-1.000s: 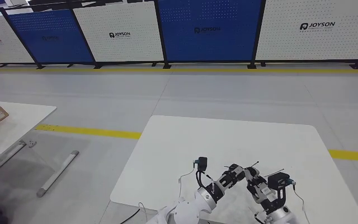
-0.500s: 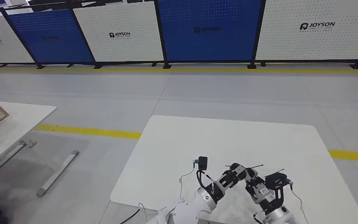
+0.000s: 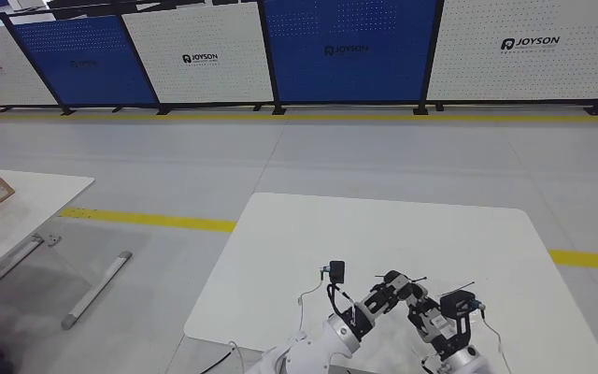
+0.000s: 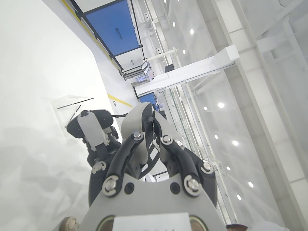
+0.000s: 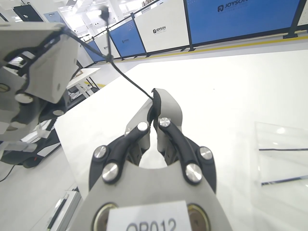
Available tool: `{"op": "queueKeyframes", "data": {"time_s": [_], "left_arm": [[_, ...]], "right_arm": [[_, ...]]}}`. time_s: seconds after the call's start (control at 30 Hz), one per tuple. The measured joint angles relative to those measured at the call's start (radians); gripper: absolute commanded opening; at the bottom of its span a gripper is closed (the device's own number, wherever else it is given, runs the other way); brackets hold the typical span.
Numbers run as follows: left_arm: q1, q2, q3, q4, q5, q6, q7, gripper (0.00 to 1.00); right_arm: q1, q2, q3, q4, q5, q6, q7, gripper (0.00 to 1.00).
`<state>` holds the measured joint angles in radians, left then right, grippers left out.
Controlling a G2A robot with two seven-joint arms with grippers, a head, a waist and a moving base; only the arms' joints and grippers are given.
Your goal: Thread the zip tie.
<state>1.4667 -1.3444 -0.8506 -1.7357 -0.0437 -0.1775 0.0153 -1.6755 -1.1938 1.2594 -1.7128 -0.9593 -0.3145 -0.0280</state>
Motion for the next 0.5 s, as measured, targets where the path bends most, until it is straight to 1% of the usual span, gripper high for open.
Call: {"op": "queueKeyframes", "data": {"time_s": [0.3, 0.5], "left_arm": [[0.020, 0.005, -0.013, -0.021, 0.010, -0.011, 0.000, 0.00], [0.033, 0.008, -0.023, -0.029, 0.011, -0.020, -0.003, 0.00]], "right_arm": [[0.021, -0.003, -0.014, 0.033, 0.012, -0.006, 0.004, 0.00], [0.030, -0.005, -0.024, 0.040, 0.008, -0.005, 0.002, 0.00]]}}
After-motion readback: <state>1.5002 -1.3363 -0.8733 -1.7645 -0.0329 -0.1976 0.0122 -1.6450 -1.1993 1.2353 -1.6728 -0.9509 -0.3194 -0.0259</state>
